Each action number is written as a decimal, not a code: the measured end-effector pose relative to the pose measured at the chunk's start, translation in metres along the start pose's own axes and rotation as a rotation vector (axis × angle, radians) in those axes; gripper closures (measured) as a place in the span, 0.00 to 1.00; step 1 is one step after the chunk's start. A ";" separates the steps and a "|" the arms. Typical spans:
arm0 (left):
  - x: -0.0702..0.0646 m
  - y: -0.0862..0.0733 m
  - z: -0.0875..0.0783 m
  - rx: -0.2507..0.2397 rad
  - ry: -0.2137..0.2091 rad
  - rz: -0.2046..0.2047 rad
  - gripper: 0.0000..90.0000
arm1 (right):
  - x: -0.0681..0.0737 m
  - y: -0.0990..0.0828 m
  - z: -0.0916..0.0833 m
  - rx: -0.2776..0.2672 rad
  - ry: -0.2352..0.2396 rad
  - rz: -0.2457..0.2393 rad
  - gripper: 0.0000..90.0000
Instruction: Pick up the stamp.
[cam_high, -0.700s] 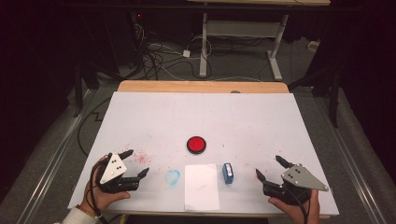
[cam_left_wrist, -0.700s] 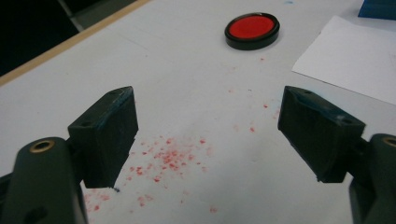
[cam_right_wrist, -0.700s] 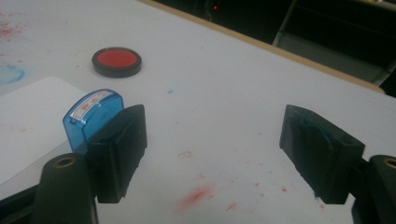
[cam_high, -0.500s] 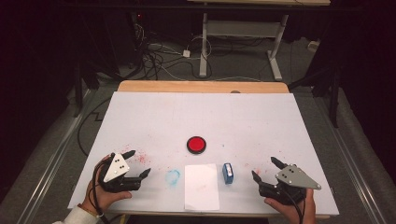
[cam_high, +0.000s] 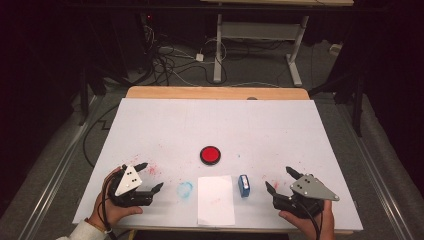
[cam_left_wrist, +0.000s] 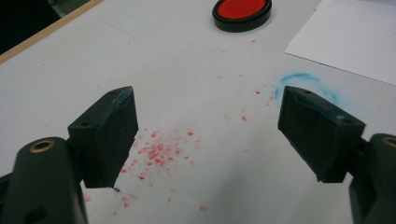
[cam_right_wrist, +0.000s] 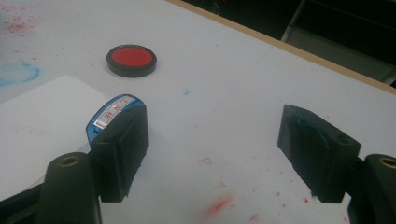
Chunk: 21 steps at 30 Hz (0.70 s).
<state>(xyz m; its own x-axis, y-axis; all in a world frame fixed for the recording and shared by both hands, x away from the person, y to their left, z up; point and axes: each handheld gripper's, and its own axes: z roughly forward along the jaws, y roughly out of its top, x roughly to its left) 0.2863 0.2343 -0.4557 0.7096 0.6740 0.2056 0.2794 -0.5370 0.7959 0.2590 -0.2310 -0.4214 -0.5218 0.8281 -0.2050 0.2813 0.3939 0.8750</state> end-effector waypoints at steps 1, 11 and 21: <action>0.000 0.000 0.000 0.000 0.001 -0.002 0.21 | 0.001 0.001 0.001 0.003 0.002 0.003 0.28; 0.000 0.000 0.001 0.008 0.001 0.000 0.21 | 0.021 0.015 0.008 0.023 0.068 0.019 0.32; 0.000 0.000 0.000 0.008 -0.005 0.003 0.21 | 0.049 0.022 0.034 0.106 0.096 0.021 0.34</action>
<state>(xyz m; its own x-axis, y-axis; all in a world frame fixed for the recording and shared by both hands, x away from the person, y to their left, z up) 0.2867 0.2344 -0.4561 0.7139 0.6696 0.2050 0.2827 -0.5433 0.7905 0.2670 -0.1686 -0.4270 -0.5880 0.7967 -0.1395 0.3742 0.4209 0.8263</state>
